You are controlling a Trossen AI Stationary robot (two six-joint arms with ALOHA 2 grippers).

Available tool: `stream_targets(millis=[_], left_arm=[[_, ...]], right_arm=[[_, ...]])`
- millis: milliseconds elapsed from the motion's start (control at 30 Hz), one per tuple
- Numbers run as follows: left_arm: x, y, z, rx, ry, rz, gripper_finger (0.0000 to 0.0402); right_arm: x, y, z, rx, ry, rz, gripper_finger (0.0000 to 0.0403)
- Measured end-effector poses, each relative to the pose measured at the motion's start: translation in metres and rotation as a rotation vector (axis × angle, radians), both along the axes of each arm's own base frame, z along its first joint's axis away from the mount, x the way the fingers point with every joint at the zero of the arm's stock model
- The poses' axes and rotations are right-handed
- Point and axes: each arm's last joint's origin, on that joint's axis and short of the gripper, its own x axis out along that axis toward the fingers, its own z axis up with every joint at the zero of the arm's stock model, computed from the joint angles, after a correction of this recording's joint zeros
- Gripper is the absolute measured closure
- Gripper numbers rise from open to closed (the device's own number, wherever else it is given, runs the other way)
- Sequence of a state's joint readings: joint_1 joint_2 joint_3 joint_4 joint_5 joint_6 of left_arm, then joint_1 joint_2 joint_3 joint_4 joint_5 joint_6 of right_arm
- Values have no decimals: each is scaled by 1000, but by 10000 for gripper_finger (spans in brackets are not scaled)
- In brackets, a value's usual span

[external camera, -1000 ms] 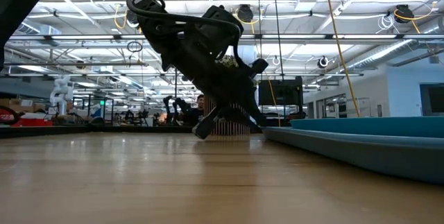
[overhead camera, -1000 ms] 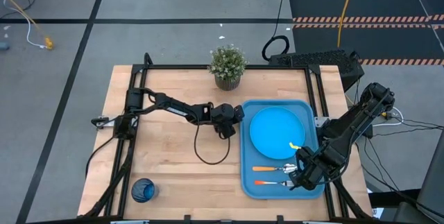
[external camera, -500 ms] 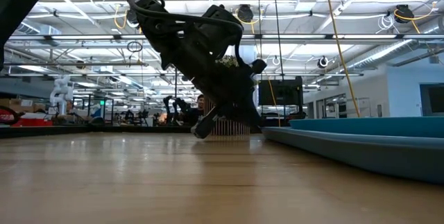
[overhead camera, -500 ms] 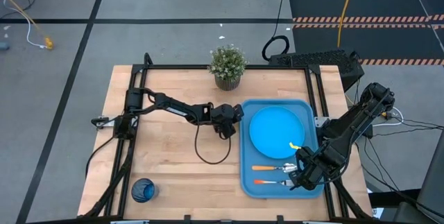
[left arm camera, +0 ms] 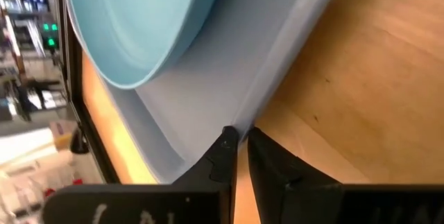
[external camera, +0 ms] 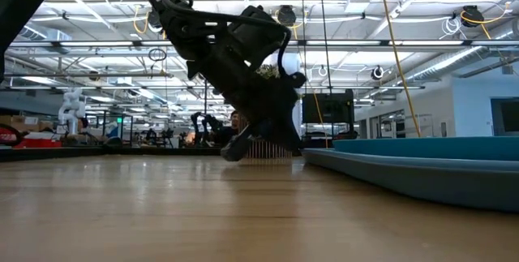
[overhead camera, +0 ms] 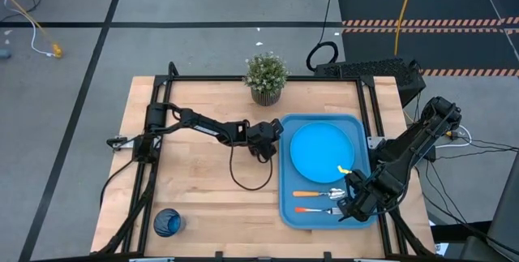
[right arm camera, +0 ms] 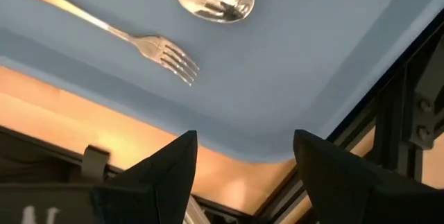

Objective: Pick and place plate/cup/fork/spoon on tray
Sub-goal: Move the blue tray to the center of the table

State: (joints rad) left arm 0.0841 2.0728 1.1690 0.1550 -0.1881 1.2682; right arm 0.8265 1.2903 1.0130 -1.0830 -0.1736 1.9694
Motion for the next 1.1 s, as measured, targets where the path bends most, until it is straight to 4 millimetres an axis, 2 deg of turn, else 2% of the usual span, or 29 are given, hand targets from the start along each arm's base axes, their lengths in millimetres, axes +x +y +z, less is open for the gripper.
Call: stream_targets(millis=[333, 767, 1100], left_arm=[[-5, -1, 0, -44, 23, 152, 371], [-14, -8, 8, -146, 45, 274, 371], [-19, -16, 5, -206, 82, 360, 371]], right_arm=[[0, -2, 0, -41, -22, 13, 172], [-2, -5, -1, -69, -12, 42, 172], [-3, -7, -1, -122, -33, 65, 172]])
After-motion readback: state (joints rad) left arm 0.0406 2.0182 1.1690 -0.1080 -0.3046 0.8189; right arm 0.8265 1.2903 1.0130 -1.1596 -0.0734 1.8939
